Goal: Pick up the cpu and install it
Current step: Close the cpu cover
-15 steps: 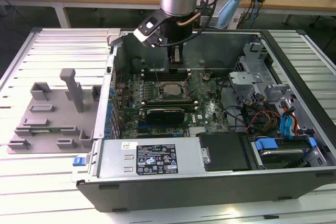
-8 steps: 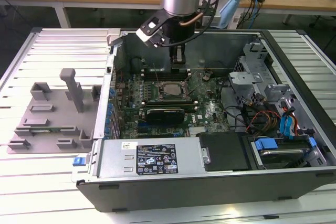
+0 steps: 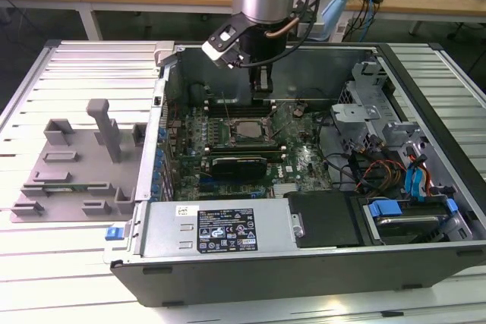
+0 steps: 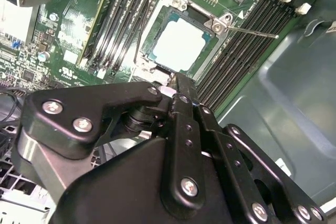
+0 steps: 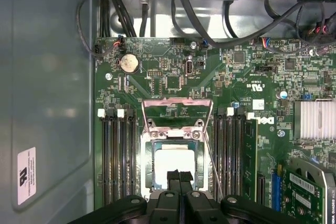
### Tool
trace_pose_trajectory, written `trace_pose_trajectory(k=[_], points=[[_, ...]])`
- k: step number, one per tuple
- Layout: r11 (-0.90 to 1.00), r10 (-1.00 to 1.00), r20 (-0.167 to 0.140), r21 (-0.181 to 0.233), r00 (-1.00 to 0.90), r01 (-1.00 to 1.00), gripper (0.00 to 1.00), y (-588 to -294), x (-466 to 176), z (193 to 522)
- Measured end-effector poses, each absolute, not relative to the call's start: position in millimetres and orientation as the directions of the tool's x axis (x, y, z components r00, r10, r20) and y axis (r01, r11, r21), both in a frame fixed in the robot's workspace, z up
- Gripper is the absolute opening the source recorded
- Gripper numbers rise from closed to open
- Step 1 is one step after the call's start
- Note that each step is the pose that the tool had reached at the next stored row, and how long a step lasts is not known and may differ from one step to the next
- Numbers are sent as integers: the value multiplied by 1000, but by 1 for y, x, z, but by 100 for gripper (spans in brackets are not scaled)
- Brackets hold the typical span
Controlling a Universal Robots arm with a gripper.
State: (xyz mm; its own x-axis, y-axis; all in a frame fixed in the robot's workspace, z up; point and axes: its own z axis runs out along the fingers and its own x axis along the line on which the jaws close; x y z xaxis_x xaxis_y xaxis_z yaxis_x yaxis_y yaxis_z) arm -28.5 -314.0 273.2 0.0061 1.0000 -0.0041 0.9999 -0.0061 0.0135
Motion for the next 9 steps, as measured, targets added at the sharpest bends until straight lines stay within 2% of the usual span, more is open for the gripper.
trace_pose_trajectory(k=[9], points=[[-6,1000,-4,13,6,1000,11,-314,-9,273]])
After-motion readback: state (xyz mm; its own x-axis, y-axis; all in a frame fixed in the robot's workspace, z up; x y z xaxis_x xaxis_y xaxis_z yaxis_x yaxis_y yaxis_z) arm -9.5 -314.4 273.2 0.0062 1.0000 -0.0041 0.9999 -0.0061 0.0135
